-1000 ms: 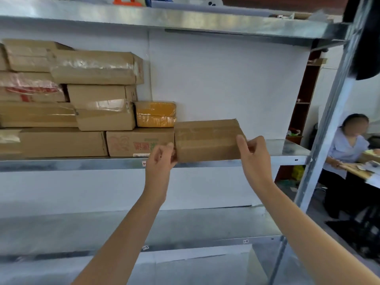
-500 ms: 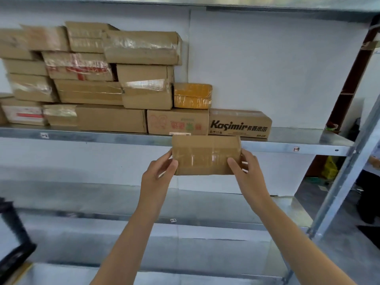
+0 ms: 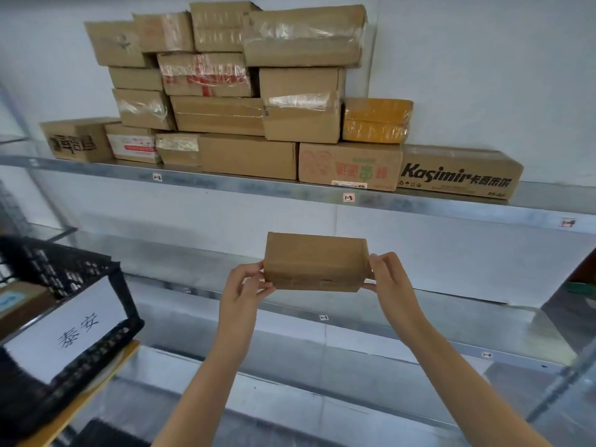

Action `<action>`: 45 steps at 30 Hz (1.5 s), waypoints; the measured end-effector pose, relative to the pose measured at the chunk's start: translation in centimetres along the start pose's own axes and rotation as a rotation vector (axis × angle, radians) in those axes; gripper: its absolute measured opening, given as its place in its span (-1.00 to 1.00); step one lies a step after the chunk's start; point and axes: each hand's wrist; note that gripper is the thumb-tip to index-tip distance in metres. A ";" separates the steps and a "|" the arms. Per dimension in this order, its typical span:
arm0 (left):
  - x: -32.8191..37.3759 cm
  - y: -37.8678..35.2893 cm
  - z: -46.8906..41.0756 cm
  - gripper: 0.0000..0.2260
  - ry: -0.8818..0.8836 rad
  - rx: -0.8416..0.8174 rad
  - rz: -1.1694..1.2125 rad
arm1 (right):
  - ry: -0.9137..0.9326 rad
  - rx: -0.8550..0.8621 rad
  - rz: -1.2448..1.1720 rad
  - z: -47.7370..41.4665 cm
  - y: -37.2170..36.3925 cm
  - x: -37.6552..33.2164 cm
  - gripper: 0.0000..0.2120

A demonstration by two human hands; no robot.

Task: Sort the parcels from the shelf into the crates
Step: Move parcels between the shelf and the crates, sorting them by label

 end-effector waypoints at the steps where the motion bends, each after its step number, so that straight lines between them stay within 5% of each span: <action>1: -0.2 0.7 0.0 -0.86 0.011 0.004 0.004 | -0.031 -0.005 -0.012 0.1 -0.5 0.1 -0.70; 5: -1.2 2.3 0.2 -0.86 0.060 0.008 0.021 | -0.067 0.017 0.077 0.3 -2.0 0.6 -0.59; 13: -3.6 5.6 1.3 -0.78 0.247 0.066 -0.039 | -0.224 -0.002 -0.032 2.3 -4.7 4.2 -0.76; 17: -4.6 7.5 1.2 -0.46 0.310 0.143 -0.142 | -0.215 -0.071 -0.091 3.1 -6.6 5.4 -0.78; 23: -4.6 12.1 -0.3 -0.52 0.330 0.247 -0.145 | -0.269 -0.283 0.029 2.6 -11.7 5.0 -0.73; 35: 1.0 29.0 -6.8 -0.81 0.241 0.454 -0.092 | -0.499 -0.825 -0.081 1.8 -32.7 -2.2 -0.57; 45: 5.8 44.1 -10.8 -0.78 0.089 0.576 -0.339 | -0.435 -0.992 -0.147 3.0 -51.8 -6.8 -0.43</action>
Point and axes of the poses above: each hand's wrist, its own z-axis away from the middle knuckle, its own y-axis out of the back of the hand, x = y × z, and after that the axes turned 3 degrees about x, right-handed
